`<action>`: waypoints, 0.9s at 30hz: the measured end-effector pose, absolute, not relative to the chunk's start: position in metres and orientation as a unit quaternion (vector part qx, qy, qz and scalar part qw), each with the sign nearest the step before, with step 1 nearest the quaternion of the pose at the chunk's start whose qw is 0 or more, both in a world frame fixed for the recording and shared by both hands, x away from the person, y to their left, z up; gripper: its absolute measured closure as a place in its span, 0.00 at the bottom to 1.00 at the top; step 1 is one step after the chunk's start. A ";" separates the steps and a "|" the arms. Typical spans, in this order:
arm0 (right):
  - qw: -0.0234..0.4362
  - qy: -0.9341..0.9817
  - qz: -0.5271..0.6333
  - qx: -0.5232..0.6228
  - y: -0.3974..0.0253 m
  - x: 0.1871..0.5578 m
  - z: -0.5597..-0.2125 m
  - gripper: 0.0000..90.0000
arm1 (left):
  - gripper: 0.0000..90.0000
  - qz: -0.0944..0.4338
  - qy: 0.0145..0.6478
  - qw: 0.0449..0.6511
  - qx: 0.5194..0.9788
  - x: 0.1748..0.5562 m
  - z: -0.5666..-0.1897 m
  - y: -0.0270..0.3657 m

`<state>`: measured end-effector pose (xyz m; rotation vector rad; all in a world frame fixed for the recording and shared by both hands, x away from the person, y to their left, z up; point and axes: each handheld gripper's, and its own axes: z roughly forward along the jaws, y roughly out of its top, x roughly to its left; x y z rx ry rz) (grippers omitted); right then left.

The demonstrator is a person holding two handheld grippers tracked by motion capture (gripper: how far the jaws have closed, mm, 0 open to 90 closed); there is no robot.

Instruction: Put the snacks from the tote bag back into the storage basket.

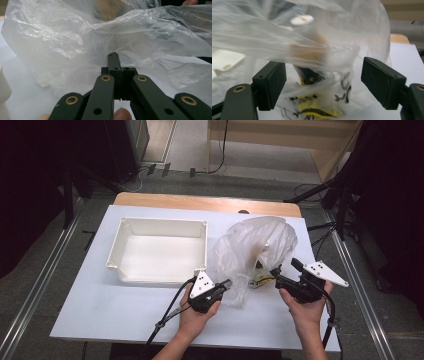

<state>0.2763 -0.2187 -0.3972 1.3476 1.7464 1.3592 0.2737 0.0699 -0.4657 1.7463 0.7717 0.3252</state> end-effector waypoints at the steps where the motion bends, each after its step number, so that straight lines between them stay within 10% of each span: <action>1: 0.272 0.649 0.505 0.501 -0.219 0.276 -0.397 0.23 | 1.00 0.139 0.328 0.567 0.742 0.274 -0.466 0.070; 17: 0.296 0.644 0.532 0.463 -0.194 0.290 -0.343 0.18 | 1.00 0.140 0.330 0.570 0.739 0.274 -0.466 0.071; 21: 0.313 0.639 0.522 0.470 -0.195 0.307 -0.341 0.42 | 1.00 0.142 0.330 0.570 0.739 0.274 -0.466 0.071; 23: 0.307 0.639 0.514 0.483 -0.200 0.325 -0.342 0.78 | 1.00 0.142 0.330 0.568 0.740 0.274 -0.466 0.071; 27: 0.295 0.644 0.496 0.502 -0.205 0.350 -0.350 0.98 | 1.00 0.141 0.334 0.569 0.738 0.274 -0.466 0.071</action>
